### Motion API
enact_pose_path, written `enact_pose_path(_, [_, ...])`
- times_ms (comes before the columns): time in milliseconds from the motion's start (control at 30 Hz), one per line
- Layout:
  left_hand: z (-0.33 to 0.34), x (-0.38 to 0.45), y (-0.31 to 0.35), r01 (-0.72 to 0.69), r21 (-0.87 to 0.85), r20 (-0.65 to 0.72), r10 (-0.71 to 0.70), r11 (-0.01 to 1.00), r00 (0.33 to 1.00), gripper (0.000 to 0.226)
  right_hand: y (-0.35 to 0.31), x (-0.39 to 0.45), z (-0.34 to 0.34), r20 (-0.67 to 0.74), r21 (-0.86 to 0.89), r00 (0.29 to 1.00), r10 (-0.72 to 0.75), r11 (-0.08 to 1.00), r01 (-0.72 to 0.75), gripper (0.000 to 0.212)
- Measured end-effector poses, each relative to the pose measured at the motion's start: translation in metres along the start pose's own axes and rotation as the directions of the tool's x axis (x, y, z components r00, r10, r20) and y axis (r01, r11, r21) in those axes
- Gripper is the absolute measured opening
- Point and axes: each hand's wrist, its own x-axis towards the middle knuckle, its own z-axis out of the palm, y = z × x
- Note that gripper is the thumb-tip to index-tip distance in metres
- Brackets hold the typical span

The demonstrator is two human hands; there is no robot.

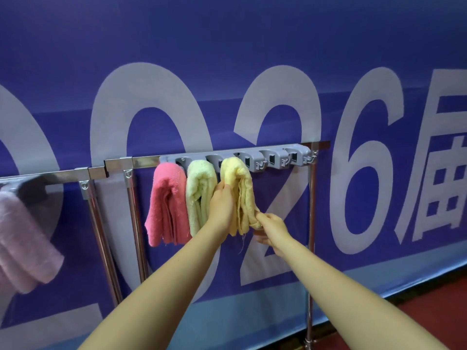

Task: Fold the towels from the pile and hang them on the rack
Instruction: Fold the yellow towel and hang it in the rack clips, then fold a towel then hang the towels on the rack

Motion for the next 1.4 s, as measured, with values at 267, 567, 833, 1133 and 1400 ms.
enact_pose_path(267, [0.002, -0.014, -0.013, -0.051, 0.056, -0.038, 0.054, 0.997, 0.998, 0.03, 0.013, -0.005, -0.001, -0.02, 0.466, 0.986, 0.163, 0.874, -0.135, 0.011])
enact_pose_path(567, [0.015, -0.017, -0.025, -0.111, 0.015, -0.038, 0.111, 0.994, 0.993, 0.036, 0.002, -0.012, 0.011, -0.032, 0.685, 0.97, 0.243, 0.711, -0.156, 0.015])
enact_pose_path(833, [0.01, -0.012, -0.038, -0.131, 0.079, -0.066, 0.136, 0.988, 0.989, 0.033, 0.004, -0.011, 0.01, -0.032, 0.873, 0.974, 0.224, 0.481, -0.082, 0.028])
enact_pose_path(1133, [0.003, -0.012, -0.044, -0.13, 0.138, -0.082, 0.143, 0.982, 0.986, 0.028, 0.012, -0.02, -0.014, 0.124, 0.904, 0.974, 0.189, 0.382, -0.19, 0.01])
enact_pose_path(1400, [-0.01, -0.064, -0.089, -0.01, 0.155, -0.027, 0.014, 0.988, 1.0, 0.022, 0.079, -0.044, -0.02, 0.033, 0.689, 0.937, 0.348, 0.671, -0.274, 0.014])
